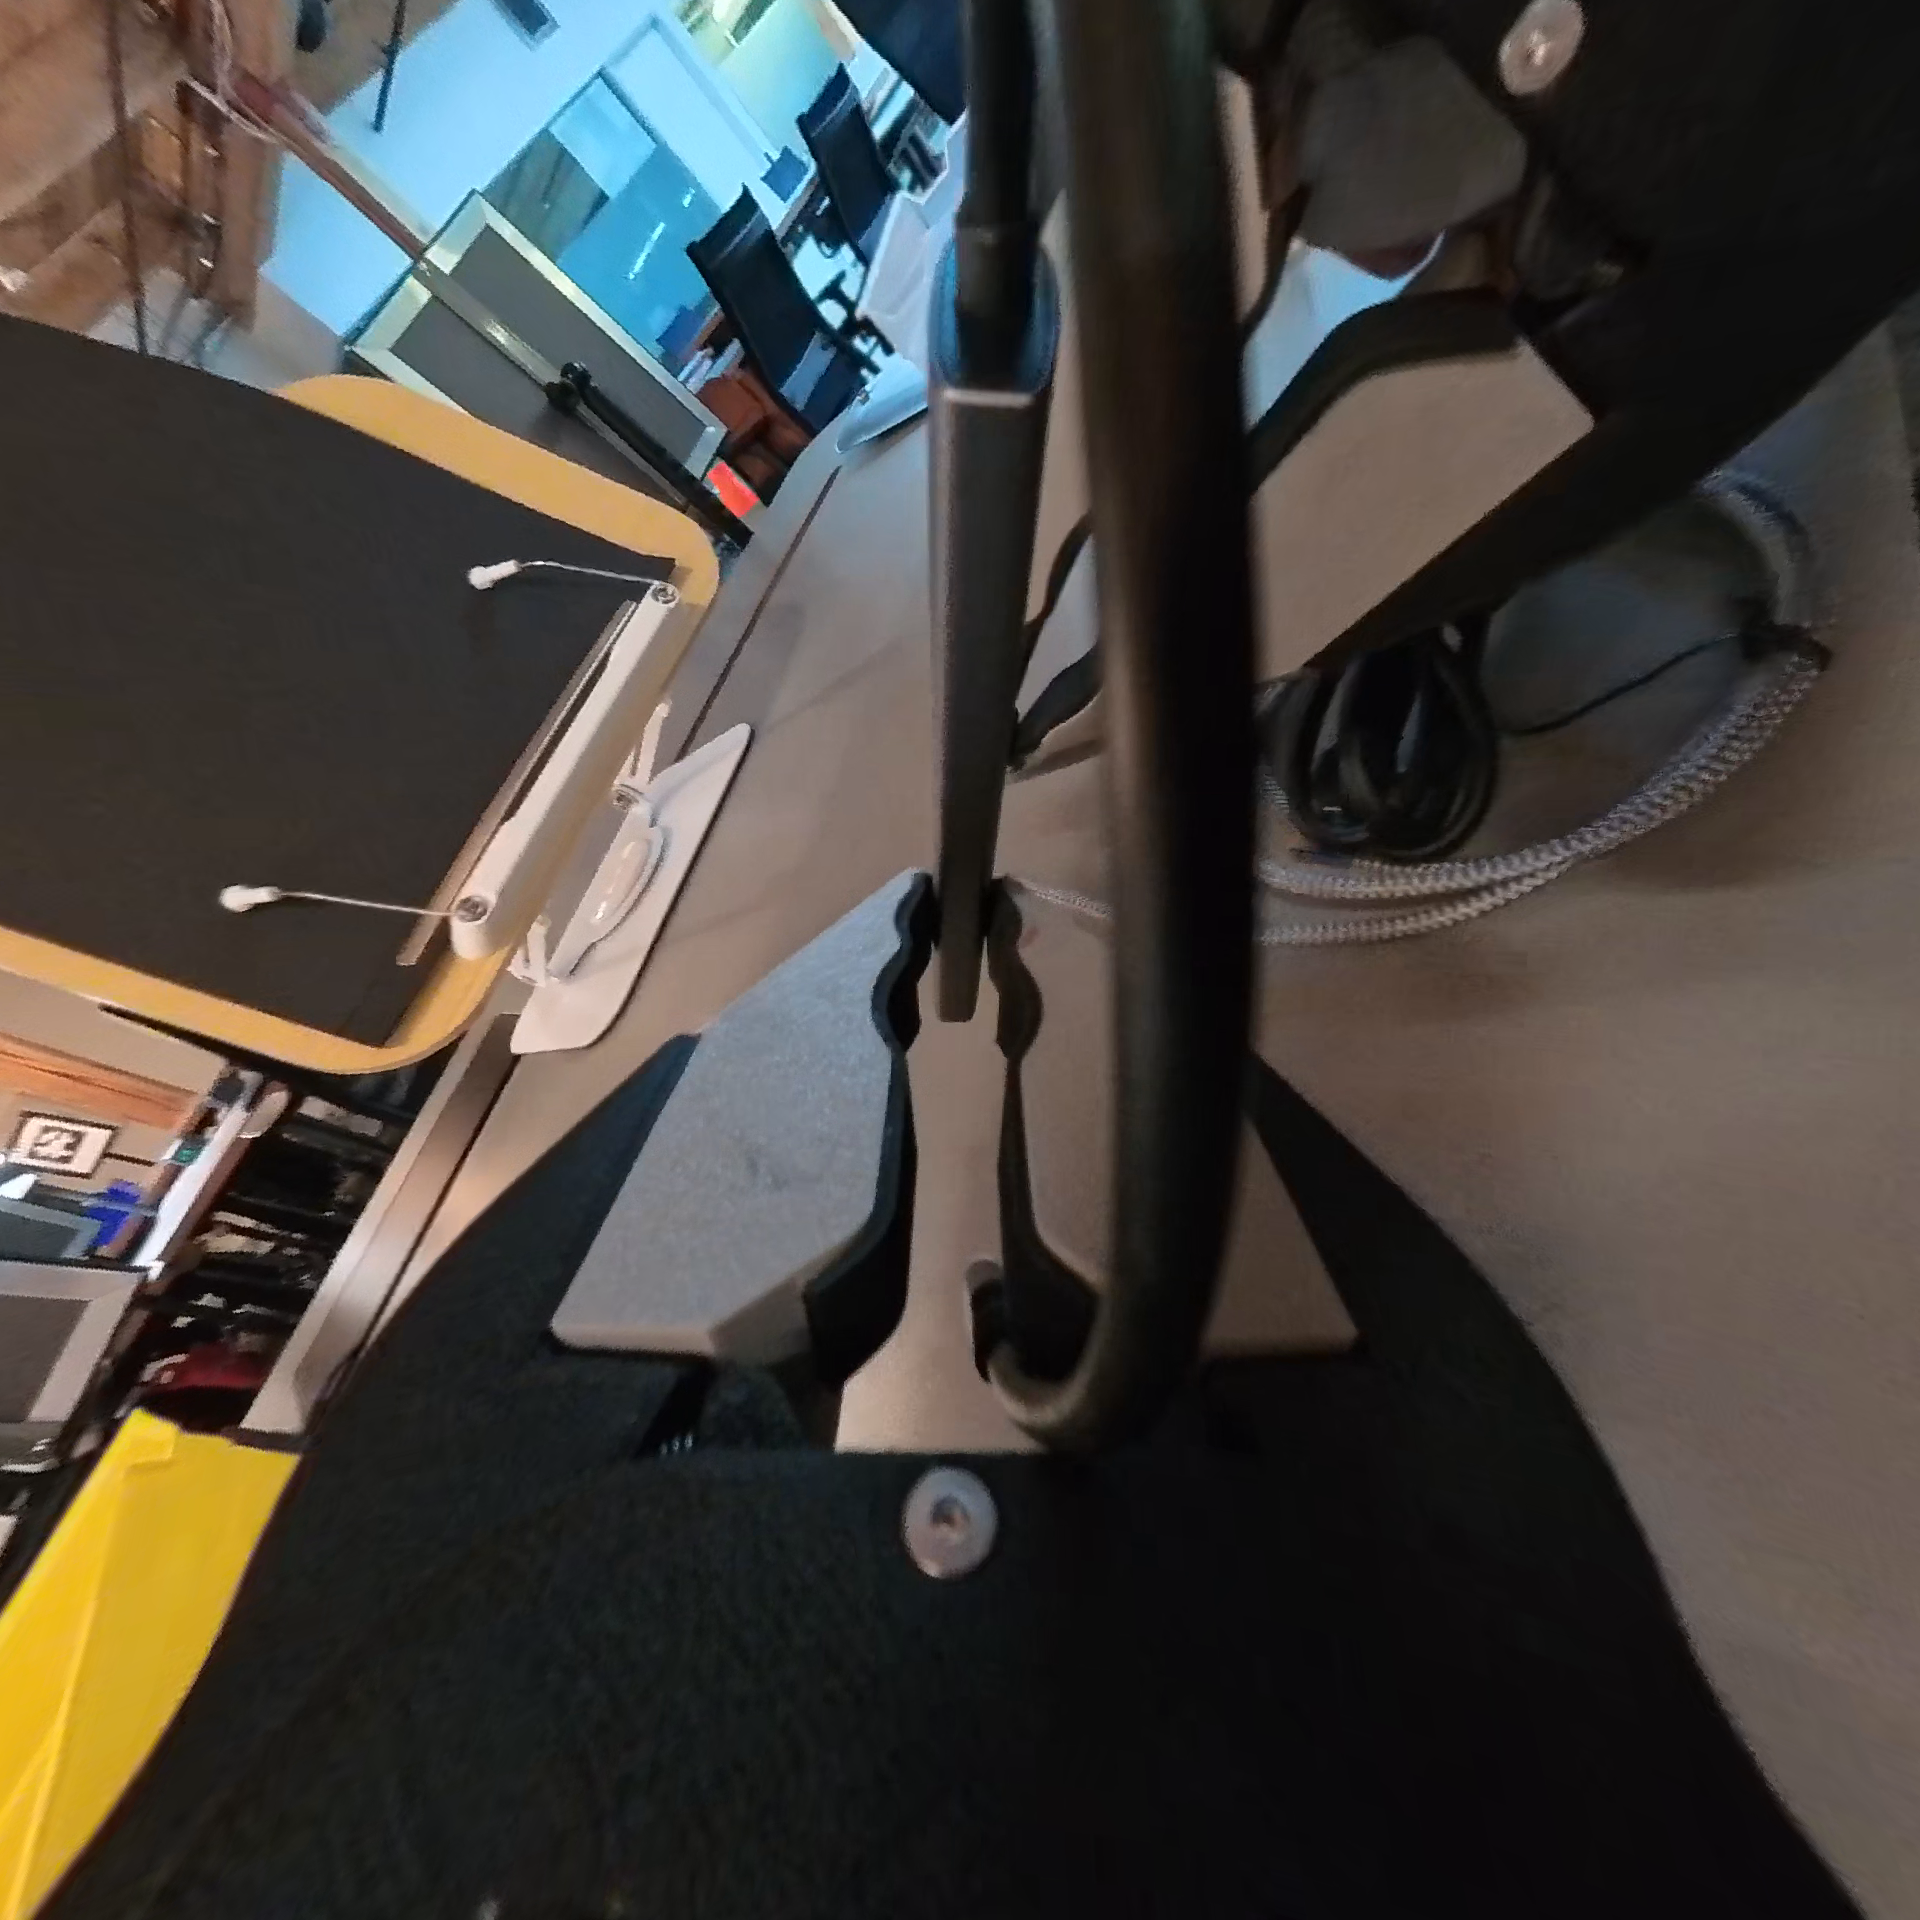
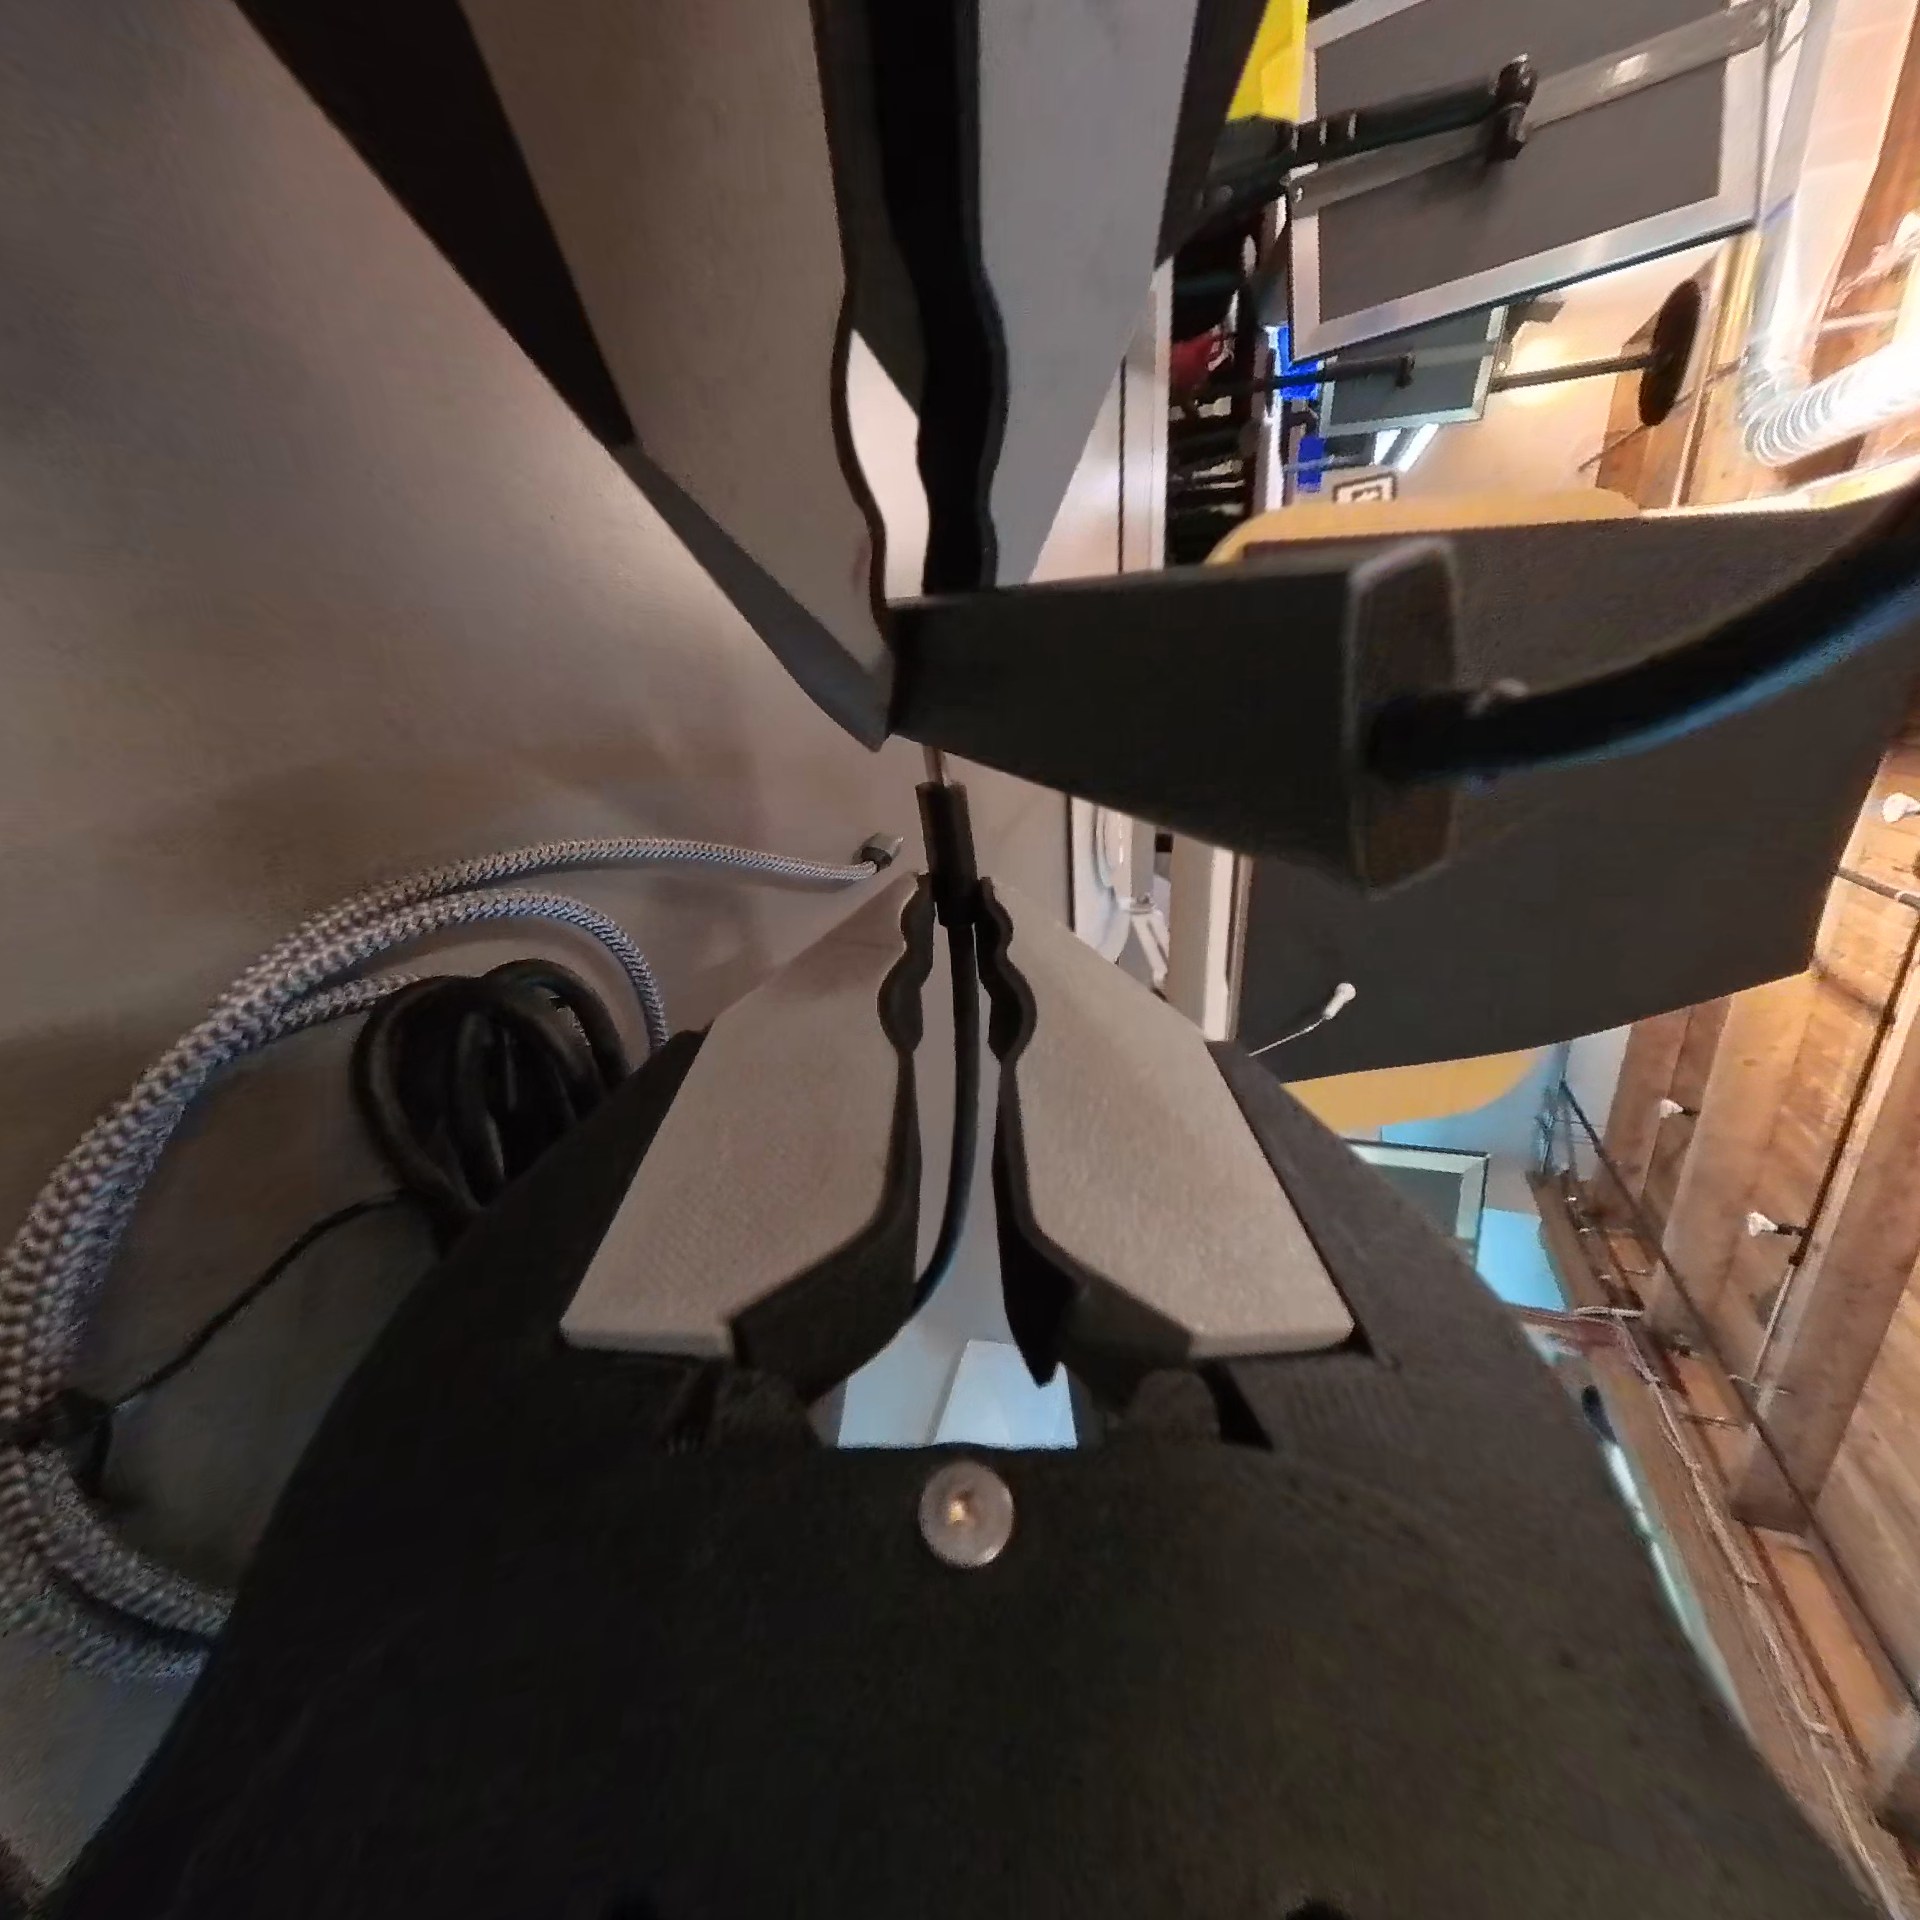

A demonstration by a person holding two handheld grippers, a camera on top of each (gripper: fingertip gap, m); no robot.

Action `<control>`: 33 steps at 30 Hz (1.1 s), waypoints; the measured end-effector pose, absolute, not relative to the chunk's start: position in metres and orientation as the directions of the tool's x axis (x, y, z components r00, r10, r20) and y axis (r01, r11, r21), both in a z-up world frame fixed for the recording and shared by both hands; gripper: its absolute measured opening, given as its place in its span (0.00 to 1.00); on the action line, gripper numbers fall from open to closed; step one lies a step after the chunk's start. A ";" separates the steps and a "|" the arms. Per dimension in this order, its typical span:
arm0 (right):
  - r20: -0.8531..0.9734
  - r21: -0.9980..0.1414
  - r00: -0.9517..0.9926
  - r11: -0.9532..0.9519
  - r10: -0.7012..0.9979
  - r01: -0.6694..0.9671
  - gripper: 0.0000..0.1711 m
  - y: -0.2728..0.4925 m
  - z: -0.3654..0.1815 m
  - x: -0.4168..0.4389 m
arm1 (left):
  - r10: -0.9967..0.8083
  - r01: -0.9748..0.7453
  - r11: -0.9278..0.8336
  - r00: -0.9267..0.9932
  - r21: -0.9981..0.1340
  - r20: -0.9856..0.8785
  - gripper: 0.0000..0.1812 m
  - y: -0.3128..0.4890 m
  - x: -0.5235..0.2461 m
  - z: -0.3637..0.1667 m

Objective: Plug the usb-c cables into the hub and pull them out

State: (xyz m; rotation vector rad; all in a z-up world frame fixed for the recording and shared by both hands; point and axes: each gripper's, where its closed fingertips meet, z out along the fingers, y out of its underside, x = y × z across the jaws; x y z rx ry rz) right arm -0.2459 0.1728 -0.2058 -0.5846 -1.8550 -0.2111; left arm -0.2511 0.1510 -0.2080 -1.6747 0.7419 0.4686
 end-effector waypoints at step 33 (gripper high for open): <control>0.886 -0.203 -0.325 0.907 0.330 0.370 0.02 0.163 -0.216 -0.249 | -0.263 -0.716 -0.136 0.692 -0.684 -0.672 0.04 0.149 -0.247 -0.217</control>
